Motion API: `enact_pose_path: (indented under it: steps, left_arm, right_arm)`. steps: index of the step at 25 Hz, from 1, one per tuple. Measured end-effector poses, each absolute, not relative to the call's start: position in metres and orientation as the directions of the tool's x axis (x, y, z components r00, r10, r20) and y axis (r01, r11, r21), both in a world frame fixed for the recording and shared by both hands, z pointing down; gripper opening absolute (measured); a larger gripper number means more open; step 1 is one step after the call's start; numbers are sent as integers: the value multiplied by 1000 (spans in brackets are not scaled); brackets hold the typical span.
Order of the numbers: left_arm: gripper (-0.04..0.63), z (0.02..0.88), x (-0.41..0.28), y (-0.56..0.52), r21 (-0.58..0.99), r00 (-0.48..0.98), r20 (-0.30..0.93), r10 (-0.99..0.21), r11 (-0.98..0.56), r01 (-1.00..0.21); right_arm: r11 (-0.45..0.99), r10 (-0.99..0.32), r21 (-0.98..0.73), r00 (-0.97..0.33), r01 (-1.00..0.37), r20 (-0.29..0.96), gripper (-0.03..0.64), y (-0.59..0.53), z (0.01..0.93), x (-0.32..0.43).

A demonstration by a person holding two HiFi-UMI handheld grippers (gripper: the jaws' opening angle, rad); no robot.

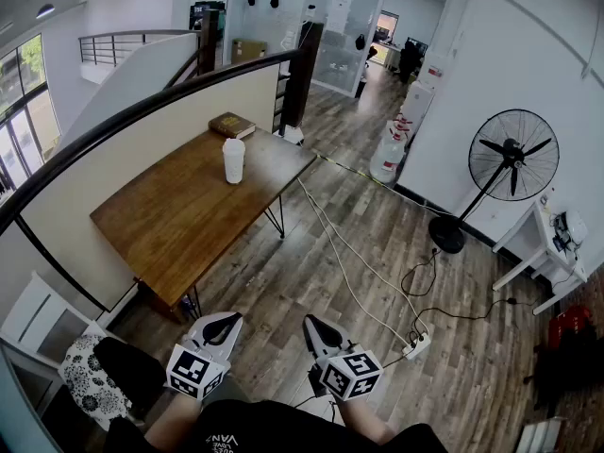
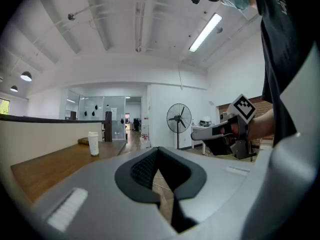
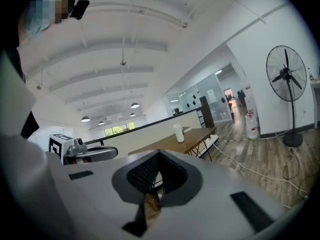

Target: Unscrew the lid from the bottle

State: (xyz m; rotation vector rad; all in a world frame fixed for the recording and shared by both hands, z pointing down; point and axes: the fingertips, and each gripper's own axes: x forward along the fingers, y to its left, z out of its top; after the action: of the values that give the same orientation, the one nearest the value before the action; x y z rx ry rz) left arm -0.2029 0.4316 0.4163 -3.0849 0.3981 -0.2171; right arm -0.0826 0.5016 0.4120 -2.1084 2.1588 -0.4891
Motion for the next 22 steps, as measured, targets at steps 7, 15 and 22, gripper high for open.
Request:
enact_pose_path:
  steps: [7,15,22]
  left_arm:
    - [12,422,-196,408,-28,956,131,-261,-965,-260]
    - [120,434,-166,350,29,957,115,-267,-962,-272]
    - [212,433,-125,263,60,958,124,-257,-962,-266]
  right_arm:
    - [16,-990,-308,-58,-951,128,12,479,415,-77]
    - [58,-993,-344,-88,-937,72,171,424,413,-56]
    - [47,-992,-337,-83,-940,96,187,342,408,-23]
